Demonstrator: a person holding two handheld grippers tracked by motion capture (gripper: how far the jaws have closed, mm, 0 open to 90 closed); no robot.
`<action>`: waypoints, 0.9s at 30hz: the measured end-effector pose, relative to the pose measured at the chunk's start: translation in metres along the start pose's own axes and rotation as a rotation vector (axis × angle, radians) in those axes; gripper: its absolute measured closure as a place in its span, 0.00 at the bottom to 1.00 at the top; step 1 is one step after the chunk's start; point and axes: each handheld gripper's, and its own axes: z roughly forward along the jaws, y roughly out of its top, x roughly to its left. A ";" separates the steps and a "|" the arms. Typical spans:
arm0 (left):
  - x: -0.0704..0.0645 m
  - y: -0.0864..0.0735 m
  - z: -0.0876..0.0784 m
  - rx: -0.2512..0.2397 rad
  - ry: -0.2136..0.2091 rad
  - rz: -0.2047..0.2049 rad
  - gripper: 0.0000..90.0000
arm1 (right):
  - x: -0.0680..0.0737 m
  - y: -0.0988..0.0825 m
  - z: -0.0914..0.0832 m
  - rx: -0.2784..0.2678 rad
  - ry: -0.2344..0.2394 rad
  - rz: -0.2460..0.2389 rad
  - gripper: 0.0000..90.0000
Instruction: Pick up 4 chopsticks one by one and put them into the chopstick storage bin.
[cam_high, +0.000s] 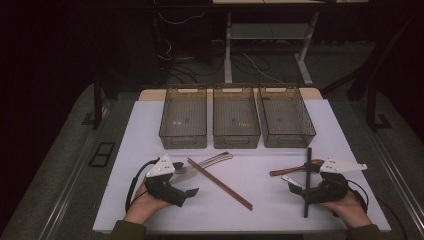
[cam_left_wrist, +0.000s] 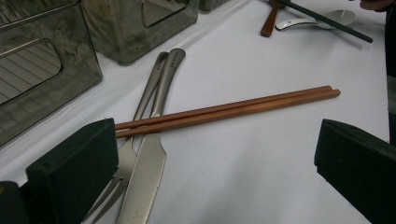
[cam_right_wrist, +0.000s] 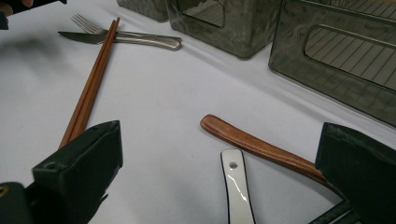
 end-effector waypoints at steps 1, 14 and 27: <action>0.000 0.000 0.000 0.001 0.000 0.000 0.00 | 0.000 0.000 0.000 0.000 0.001 -0.001 0.01; -0.001 0.000 -0.002 0.001 0.006 -0.006 0.00 | -0.001 0.001 -0.003 0.000 0.017 0.004 0.01; -0.001 0.000 -0.003 0.000 0.011 -0.005 0.00 | 0.005 -0.006 -0.023 0.083 0.042 -0.014 0.38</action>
